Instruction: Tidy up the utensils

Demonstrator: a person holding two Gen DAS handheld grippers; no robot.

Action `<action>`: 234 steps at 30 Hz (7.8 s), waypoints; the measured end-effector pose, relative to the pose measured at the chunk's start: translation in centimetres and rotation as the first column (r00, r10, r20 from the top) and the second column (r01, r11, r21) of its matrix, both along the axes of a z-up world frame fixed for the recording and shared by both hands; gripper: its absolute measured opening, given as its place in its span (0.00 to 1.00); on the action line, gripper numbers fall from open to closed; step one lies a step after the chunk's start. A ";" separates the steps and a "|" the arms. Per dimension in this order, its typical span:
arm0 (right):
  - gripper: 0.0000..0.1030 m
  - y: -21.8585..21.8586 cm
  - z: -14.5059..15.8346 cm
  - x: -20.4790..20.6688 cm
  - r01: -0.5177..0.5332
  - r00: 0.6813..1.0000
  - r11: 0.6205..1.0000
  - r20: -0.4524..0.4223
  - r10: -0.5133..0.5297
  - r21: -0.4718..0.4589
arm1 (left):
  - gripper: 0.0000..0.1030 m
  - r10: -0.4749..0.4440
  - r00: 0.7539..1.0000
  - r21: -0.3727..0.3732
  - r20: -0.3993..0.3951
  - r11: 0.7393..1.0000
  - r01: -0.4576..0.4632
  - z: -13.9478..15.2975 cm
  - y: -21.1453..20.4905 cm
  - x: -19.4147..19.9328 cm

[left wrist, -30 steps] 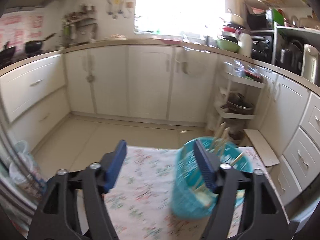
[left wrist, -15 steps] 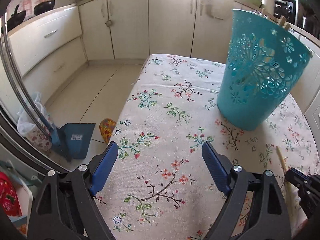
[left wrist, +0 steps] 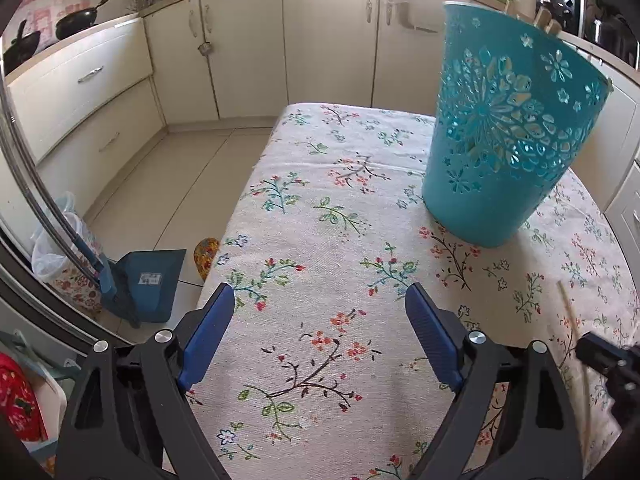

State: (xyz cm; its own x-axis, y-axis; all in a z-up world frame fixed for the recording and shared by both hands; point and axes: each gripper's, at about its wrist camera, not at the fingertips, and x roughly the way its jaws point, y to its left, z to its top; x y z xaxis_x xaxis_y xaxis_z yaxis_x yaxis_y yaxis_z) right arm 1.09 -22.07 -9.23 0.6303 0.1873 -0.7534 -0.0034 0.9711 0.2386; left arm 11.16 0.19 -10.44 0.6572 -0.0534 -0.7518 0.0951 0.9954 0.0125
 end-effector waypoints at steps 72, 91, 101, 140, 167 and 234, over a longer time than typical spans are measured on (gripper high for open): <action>0.67 -2.8 12.5 -4.3 0.157 0.954 0.981 0.238 -0.181 0.117 | 0.92 -0.052 0.993 0.013 0.110 0.999 0.051 9.5 0.6 -8.0; 0.84 1.4 19.1 -15.5 0.091 0.908 0.990 0.401 -0.125 0.105 | 0.93 -0.100 0.976 0.054 0.195 0.994 0.091 19.7 0.8 -21.9; 0.88 3.3 20.7 -20.3 0.079 0.882 0.992 0.458 -0.114 0.094 | 0.93 -0.075 0.952 0.106 0.295 0.993 0.045 22.4 1.9 -27.3; 0.91 5.9 23.2 -26.8 0.094 0.802 0.995 0.590 -0.092 0.028 | 0.92 -0.078 0.931 0.069 0.356 0.996 0.057 25.0 3.1 -31.9; 0.91 6.1 23.6 -27.7 0.092 0.785 0.996 0.615 -0.081 0.014 | 0.92 -0.071 0.925 0.062 0.374 0.997 0.052 25.4 3.2 -32.5; 0.92 6.7 23.8 -27.7 0.086 0.784 0.996 0.617 -0.075 0.012 | 0.92 -0.071 0.925 0.063 0.374 0.997 0.051 25.6 3.3 -32.5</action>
State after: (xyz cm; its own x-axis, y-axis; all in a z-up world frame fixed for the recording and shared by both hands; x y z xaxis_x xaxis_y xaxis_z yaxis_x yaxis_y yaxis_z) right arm -26.63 -15.39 14.55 0.9736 0.1061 -0.2023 -0.0657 0.9782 0.1970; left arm -21.39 3.45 15.16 0.8886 -0.0707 -0.4532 0.1344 0.9848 0.1098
